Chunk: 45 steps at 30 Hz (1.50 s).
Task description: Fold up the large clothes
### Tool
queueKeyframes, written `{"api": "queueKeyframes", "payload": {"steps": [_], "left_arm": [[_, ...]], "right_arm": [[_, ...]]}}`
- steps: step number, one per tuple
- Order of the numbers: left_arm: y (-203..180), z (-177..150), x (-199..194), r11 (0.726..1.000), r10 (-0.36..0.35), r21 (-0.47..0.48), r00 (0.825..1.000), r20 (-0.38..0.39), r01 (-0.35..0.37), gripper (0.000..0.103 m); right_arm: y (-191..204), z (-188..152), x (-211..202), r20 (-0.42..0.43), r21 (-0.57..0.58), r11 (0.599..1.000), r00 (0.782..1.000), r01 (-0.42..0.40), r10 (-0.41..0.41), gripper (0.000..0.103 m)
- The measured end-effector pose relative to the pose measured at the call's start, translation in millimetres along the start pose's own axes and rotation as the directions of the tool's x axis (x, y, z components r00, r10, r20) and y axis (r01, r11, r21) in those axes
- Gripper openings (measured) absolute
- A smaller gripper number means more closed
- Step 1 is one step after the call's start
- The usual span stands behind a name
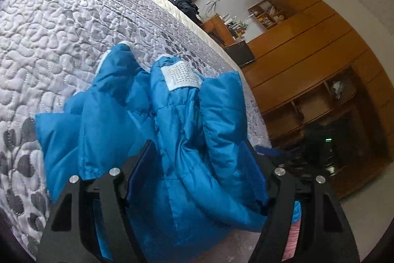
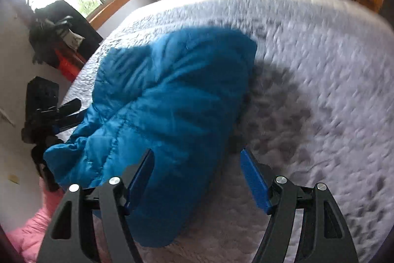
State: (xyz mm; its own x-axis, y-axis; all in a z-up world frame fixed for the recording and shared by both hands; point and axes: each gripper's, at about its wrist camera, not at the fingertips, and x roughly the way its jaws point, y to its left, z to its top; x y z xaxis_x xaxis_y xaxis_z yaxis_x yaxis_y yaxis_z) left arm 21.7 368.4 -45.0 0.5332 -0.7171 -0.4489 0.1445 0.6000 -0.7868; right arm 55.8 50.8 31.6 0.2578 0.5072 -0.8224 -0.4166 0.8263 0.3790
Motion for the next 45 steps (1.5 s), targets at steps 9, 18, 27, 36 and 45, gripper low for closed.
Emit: {"api": "queueKeyframes", "payload": {"steps": [9, 18, 27, 36, 45], "left_arm": [[-8.0, 10.4, 30.0, 0.998, 0.038, 0.047, 0.998, -0.051, -0.035, 0.074], [-20.2, 18.0, 49.6, 0.994, 0.062, 0.098, 0.994, -0.093, -0.053, 0.075], [-35.2, 26.4, 78.0, 0.984, 0.148, 0.122, 0.981, -0.129, -0.132, 0.035], [-92.6, 19.1, 57.6, 0.962, 0.077, 0.261, 0.997, 0.011, -0.077, 0.015], [-118.5, 11.7, -36.7, 0.942, -0.082, 0.334, 0.98, 0.18, 0.017, 0.014]], "right_arm": [[32.5, 0.6, 26.4, -0.011, -0.079, 0.996, 1.0, -0.027, 0.027, 0.074], [46.0, -3.0, 37.4, 0.004, -0.115, 0.993, 1.0, 0.014, -0.014, 0.074], [38.1, -5.6, 29.0, 0.041, -0.092, 0.996, 0.999, -0.019, 0.023, 0.074], [4.6, -20.6, -17.9, 0.179, -0.001, 0.994, 0.978, -0.106, 0.104, 0.074], [13.0, -18.5, -41.8, 0.243, -0.027, 0.994, 0.964, -0.105, 0.108, 0.074]]}}
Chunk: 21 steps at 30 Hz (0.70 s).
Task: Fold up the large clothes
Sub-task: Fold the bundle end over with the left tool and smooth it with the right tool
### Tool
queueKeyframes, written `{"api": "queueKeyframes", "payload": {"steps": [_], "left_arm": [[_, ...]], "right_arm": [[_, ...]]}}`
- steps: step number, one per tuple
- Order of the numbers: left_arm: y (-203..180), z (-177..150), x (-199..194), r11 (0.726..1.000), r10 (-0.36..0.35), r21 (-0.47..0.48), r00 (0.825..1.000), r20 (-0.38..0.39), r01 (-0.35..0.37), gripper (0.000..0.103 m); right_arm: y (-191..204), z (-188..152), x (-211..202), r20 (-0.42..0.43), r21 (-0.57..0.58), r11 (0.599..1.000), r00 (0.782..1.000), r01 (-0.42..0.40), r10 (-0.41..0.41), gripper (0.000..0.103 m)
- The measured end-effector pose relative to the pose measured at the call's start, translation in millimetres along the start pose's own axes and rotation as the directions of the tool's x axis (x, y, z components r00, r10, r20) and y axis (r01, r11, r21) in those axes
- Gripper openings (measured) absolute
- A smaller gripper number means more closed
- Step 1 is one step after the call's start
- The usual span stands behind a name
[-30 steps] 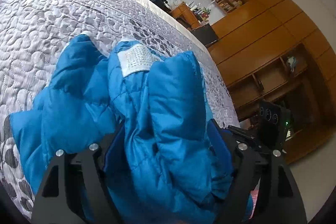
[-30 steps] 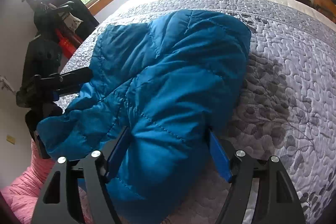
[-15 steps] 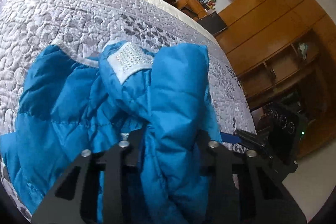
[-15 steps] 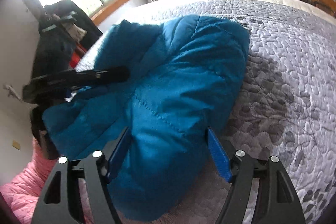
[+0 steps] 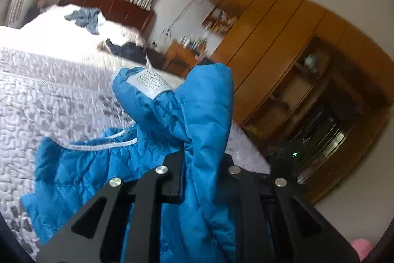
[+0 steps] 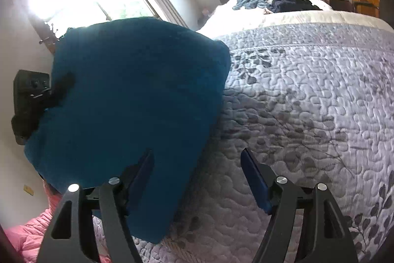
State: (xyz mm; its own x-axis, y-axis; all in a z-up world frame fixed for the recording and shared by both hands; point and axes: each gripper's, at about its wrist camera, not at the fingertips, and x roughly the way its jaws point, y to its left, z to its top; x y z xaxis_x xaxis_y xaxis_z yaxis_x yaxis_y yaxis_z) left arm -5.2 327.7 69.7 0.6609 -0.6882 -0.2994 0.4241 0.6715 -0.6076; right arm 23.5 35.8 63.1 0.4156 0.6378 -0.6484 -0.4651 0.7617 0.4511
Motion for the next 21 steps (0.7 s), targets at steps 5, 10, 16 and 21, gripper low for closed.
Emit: {"api": "queueKeyframes", "payload": {"steps": [5, 10, 16, 21], "left_arm": [[54.9, -19.3, -36.0, 0.99, 0.044, -0.138, 0.999, 0.024, -0.04, 0.014], [115.8, -57.0, -44.6, 0.956, 0.082, -0.28, 0.997, -0.011, -0.082, 0.014], [142.8, -79.2, -45.0, 0.954, 0.096, -0.281, 0.995, -0.027, -0.1, 0.019], [155.6, -90.8, -32.2, 0.953, 0.105, -0.278, 0.993, -0.059, -0.117, 0.026]], "right_arm": [[32.0, 5.0, 18.5, -0.056, -0.078, 0.996, 0.998, -0.032, 0.028, 0.074], [68.7, 2.4, 55.4, -0.185, -0.13, 0.99, 0.982, -0.058, 0.033, 0.074], [79.9, -3.3, 89.7, -0.267, -0.143, 0.99, 0.963, -0.003, -0.035, 0.075], [76.5, -9.1, 101.2, -0.282, -0.137, 0.99, 0.958, 0.014, -0.052, 0.076]]}}
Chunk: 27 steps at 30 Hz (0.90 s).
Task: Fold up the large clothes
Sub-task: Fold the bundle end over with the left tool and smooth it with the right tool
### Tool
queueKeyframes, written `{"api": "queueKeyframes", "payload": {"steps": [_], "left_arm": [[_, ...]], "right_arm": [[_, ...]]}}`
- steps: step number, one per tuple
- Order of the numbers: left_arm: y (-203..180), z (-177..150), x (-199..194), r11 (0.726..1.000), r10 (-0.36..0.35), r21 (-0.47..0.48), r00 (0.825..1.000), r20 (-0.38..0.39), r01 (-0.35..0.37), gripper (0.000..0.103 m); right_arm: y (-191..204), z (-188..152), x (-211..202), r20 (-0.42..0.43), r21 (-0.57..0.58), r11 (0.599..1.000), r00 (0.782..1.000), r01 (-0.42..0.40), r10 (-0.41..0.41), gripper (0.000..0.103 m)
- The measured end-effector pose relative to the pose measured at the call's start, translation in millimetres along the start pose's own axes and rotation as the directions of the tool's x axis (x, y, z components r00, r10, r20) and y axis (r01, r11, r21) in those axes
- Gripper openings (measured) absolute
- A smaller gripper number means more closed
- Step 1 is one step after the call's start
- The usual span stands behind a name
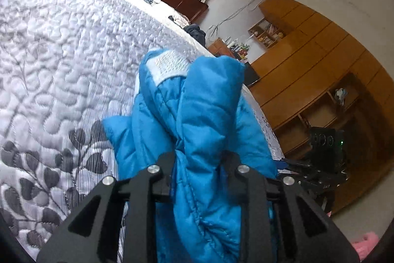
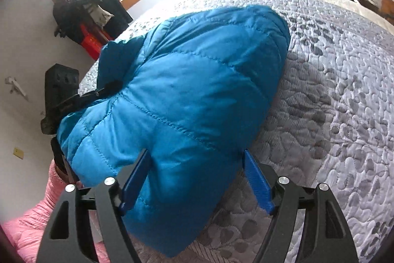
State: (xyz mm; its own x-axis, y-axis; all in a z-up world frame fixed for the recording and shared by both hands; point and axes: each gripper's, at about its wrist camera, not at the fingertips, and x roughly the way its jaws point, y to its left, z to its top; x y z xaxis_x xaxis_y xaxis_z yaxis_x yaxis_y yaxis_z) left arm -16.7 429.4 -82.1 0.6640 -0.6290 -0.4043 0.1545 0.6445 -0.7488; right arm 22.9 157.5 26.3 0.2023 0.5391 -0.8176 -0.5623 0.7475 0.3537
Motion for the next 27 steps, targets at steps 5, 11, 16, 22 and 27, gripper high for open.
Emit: {"api": "queueKeyframes", "payload": {"steps": [5, 11, 16, 22, 27], "left_arm": [[8.4, 5.7, -6.4, 0.999, 0.002, -0.045, 1.0, -0.014, -0.003, 0.038], [-17.1, -0.1, -66.0, 0.995, 0.097, -0.001, 0.994, 0.052, -0.097, 0.044], [-76.5, -25.3, -96.1, 0.987, 0.102, 0.119, 0.994, 0.037, -0.105, 0.054], [-103.1, -41.5, -84.7, 0.977, 0.143, 0.166, 0.989, -0.023, -0.138, 0.057], [-82.8, -42.4, -75.9, 0.982, 0.171, 0.093, 0.983, -0.07, -0.164, 0.024]], "right_arm": [[-4.1, -0.2, 1.7, -0.007, 0.02, 1.0, 1.0, -0.011, 0.011, 0.078], [-2.2, -9.7, -17.9, -0.003, 0.035, 0.999, 1.0, -0.03, 0.03, 0.078], [-3.4, -26.9, -26.4, -0.031, 0.062, 0.996, 0.997, -0.064, 0.066, 0.078], [4.4, -35.9, -29.0, -0.032, 0.068, 0.993, 0.994, -0.097, 0.1, 0.078], [5.6, -38.6, -27.7, -0.022, 0.064, 0.993, 0.994, -0.102, 0.103, 0.078]]}}
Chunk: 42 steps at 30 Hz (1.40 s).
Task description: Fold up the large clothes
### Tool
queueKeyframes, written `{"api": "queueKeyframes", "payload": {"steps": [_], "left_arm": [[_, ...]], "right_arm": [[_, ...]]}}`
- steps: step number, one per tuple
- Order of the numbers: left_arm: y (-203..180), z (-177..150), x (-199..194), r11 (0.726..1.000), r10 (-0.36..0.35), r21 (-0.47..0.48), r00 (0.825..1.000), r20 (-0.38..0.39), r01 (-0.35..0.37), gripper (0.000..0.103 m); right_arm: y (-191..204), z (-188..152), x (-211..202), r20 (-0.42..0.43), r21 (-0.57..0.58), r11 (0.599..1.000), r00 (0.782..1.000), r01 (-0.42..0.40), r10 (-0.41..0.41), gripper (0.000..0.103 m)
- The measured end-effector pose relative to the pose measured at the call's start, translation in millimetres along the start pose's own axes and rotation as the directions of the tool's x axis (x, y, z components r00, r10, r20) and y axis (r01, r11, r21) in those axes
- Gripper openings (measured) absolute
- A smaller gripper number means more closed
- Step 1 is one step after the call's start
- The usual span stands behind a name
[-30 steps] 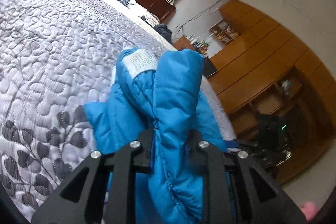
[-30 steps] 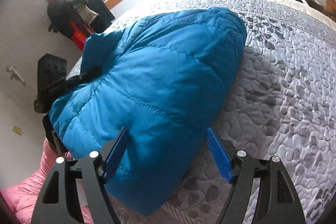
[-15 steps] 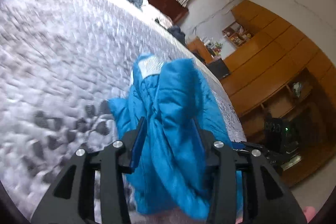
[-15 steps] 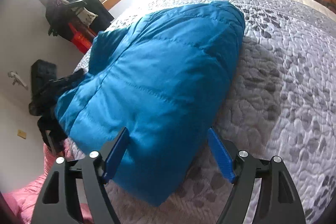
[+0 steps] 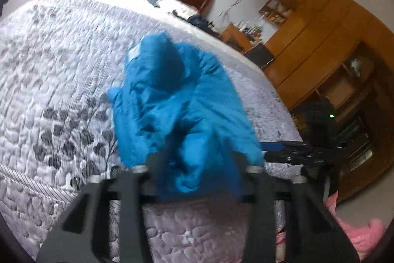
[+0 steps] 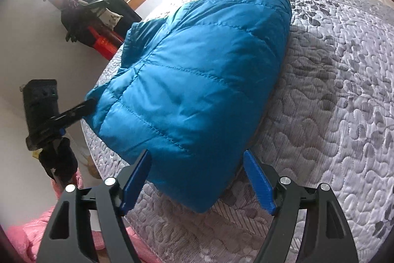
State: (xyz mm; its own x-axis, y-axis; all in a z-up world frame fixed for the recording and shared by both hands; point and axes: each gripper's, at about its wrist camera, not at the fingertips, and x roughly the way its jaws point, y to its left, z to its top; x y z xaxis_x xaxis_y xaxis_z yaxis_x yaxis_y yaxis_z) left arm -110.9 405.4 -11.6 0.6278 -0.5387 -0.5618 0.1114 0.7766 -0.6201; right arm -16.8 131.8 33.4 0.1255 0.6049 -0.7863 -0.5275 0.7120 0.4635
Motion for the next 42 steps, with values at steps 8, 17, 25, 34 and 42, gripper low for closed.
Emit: {"api": "queueKeyframes", "payload": {"steps": [8, 17, 25, 34, 42], "left_arm": [[29.5, -16.7, 2.4, 0.992, -0.074, -0.101, 0.997, -0.033, 0.07, 0.012], [67.8, -40.3, 38.3, 0.981, -0.098, -0.179, 0.991, -0.096, 0.08, 0.015], [83.9, -46.6, 38.0, 0.962, -0.159, -0.234, 0.984, -0.077, 0.138, 0.018], [46.0, -8.1, -11.3, 0.998, -0.002, -0.067, 1.0, 0.014, 0.003, 0.043], [34.3, 46.6, 13.1, 0.997, 0.077, 0.002, 0.997, 0.005, -0.077, 0.044]], "right_arm": [[2.3, 1.4, 9.8, -0.007, -0.01, 1.0, 1.0, 0.012, -0.013, 0.078], [3.3, 0.9, 26.9, -0.032, -0.031, 0.999, 0.999, 0.024, -0.025, 0.079], [6.0, 2.5, 36.8, -0.032, -0.04, 0.999, 0.999, 0.029, -0.031, 0.082], [26.8, 1.8, 26.7, 0.015, -0.098, 0.989, 0.994, 0.106, -0.105, 0.082], [23.8, -0.3, 23.5, 0.017, -0.101, 0.988, 0.994, 0.113, -0.112, 0.082]]}}
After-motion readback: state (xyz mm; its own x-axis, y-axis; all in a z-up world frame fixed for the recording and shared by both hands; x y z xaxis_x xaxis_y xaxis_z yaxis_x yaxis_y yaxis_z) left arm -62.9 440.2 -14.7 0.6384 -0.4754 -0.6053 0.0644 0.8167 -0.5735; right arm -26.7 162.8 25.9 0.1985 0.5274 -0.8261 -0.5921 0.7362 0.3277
